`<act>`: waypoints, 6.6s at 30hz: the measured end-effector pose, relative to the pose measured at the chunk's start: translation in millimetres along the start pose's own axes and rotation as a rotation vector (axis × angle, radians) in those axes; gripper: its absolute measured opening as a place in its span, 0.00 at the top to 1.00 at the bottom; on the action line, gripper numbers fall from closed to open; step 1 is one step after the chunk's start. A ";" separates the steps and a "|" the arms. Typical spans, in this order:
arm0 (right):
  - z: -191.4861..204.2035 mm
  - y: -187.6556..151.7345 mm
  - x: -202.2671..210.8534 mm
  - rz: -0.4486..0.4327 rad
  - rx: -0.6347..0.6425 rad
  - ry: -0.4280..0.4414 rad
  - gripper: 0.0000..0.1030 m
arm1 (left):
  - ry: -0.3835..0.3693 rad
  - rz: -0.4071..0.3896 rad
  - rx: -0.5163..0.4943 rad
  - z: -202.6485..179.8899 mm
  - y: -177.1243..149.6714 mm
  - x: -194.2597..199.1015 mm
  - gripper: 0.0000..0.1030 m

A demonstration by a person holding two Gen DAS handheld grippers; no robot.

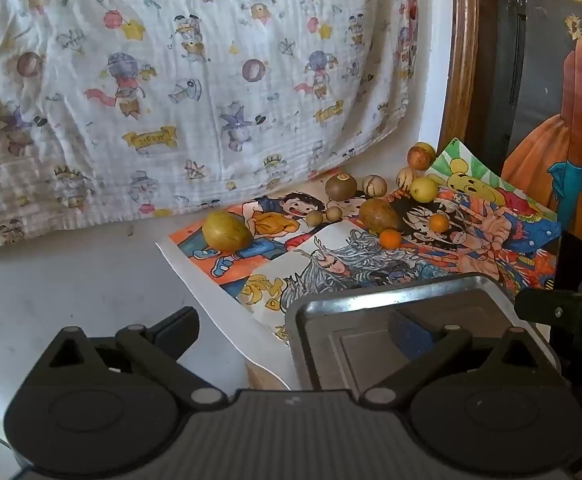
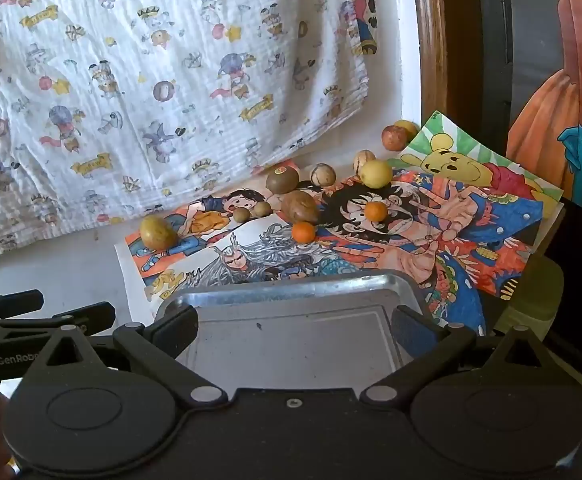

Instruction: Organize fruits

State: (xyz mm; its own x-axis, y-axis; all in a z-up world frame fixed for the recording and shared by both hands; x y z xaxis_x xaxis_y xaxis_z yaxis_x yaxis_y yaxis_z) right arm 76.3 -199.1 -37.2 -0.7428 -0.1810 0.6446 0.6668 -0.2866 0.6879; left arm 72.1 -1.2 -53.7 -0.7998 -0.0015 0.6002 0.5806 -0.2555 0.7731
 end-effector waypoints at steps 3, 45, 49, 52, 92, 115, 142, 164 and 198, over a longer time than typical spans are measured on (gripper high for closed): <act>0.7 0.5 -0.6 -0.002 -0.001 0.003 0.00 | -0.003 0.003 0.002 -0.5 0.2 -0.1 0.00; 4.1 1.8 -4.4 -0.003 0.004 0.000 0.00 | -0.014 0.013 0.014 -2.6 -3.8 -11.6 0.00; 3.6 2.1 -4.6 -0.003 0.004 0.000 0.00 | -0.015 0.013 0.015 -2.7 -4.0 -11.8 0.00; 4.0 1.8 -4.4 -0.003 0.004 -0.001 0.00 | -0.014 0.013 0.014 -2.4 -3.6 -11.5 0.00; 4.5 4.3 0.3 -0.024 0.000 0.017 0.00 | 0.013 0.014 -0.015 -2.1 -5.6 -6.4 0.00; 19.0 42.0 -49.1 0.022 -0.051 0.125 0.00 | 0.060 -0.055 0.010 49.0 15.8 -77.9 0.00; 25.2 54.2 -205.0 0.212 -0.041 0.061 0.00 | 0.083 0.112 0.076 95.3 24.7 -281.3 0.23; 11.5 62.4 -275.5 0.271 -0.020 0.004 0.15 | 0.041 0.065 0.058 86.7 29.9 -257.0 0.32; 39.9 86.8 -202.3 0.145 0.061 0.083 0.68 | -0.023 -0.024 -0.010 43.8 51.8 -187.5 0.32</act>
State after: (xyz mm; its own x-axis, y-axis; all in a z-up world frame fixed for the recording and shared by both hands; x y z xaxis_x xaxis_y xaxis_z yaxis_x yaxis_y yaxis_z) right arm 286.9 -149.8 -94.6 -0.6391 -0.2936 0.7108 0.7680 -0.1946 0.6102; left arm 258.8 28.2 -117.2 -0.8099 0.0267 0.5860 0.5595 -0.2650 0.7854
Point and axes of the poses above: each gripper's, at about its wrist camera, not at the fingertips, and x roughly against the way its jaws point, z to its left, y to its top, the point moved 9 cm from there along -x, roughly the way its jaws point, and after that the axes turned 15 degrees about -x, right-handed, at the moved point
